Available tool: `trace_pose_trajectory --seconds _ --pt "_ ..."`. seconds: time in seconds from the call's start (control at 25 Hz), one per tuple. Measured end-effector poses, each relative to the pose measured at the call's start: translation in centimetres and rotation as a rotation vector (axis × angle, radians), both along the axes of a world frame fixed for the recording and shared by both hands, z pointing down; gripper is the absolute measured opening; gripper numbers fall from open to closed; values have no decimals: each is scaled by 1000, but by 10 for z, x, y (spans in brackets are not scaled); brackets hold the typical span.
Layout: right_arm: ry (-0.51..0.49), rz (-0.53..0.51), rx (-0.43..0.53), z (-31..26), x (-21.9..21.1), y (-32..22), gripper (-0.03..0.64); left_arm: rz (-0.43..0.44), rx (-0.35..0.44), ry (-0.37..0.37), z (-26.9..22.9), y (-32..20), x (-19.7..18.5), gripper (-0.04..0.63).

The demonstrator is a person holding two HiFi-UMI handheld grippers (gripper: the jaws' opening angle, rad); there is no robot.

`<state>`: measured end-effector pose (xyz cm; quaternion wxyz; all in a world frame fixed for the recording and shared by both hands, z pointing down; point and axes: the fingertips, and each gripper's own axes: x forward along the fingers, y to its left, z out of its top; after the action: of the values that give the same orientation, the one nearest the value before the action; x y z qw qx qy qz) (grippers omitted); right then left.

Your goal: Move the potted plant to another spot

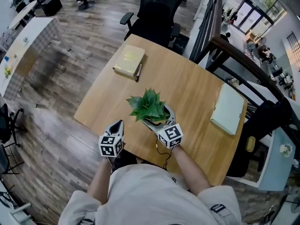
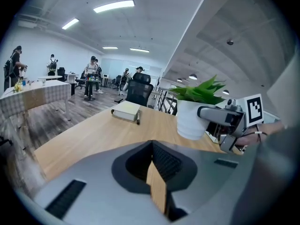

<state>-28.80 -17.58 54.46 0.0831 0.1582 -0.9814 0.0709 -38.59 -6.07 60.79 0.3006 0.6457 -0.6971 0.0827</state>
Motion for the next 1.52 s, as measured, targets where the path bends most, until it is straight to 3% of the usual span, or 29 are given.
trace_pose_trajectory --seconds 0.72,1.0,1.52 --pt "115 -76 -15 33 -106 -5 497 -70 -1 73 25 7 -93 12" --pt "134 -30 -46 52 -148 -26 497 -9 -28 72 40 -13 -135 12" --pt "190 67 -108 102 -186 -47 497 121 -92 83 68 -42 -164 12"
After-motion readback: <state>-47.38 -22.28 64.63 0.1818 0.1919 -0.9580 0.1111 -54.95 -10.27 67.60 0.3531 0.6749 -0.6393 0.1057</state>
